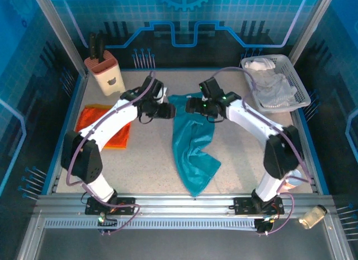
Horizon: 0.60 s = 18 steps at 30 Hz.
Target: Fold and stack the t-shirts
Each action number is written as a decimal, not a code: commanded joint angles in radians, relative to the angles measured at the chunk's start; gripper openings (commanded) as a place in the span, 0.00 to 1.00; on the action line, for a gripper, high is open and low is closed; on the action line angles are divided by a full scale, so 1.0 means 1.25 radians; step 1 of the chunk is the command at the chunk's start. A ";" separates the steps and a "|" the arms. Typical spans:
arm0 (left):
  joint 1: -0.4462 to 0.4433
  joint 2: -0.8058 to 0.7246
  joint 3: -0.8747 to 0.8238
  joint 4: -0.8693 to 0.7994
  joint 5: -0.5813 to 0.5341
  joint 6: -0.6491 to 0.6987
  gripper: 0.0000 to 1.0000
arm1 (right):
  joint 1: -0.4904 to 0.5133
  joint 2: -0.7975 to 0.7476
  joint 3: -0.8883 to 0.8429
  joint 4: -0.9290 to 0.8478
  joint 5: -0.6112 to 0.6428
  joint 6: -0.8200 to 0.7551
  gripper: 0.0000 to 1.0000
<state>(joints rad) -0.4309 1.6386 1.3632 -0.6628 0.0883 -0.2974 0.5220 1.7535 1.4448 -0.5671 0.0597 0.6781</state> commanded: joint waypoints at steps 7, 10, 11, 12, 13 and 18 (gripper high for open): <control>0.007 -0.197 -0.264 0.051 0.006 -0.026 0.62 | -0.010 0.291 0.239 -0.190 0.010 -0.096 0.80; 0.007 -0.263 -0.330 0.046 -0.001 -0.047 0.62 | -0.010 0.359 0.294 -0.204 0.029 -0.078 0.78; 0.006 -0.282 -0.352 0.050 0.002 -0.056 0.62 | -0.010 0.381 0.308 -0.207 0.033 -0.074 0.78; 0.007 -0.299 -0.373 0.054 0.005 -0.059 0.63 | -0.011 0.404 0.331 -0.217 0.042 -0.071 0.78; 0.007 -0.309 -0.388 0.053 0.007 -0.059 0.63 | -0.010 0.423 0.354 -0.231 0.056 -0.069 0.78; 0.004 -0.347 -0.433 0.034 0.009 -0.069 0.63 | -0.034 0.523 0.453 -0.254 0.067 -0.055 0.79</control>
<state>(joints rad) -0.4282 1.2385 0.8528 -0.6159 0.0944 -0.3538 0.5095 2.3470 1.9514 -0.8307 0.1207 0.5861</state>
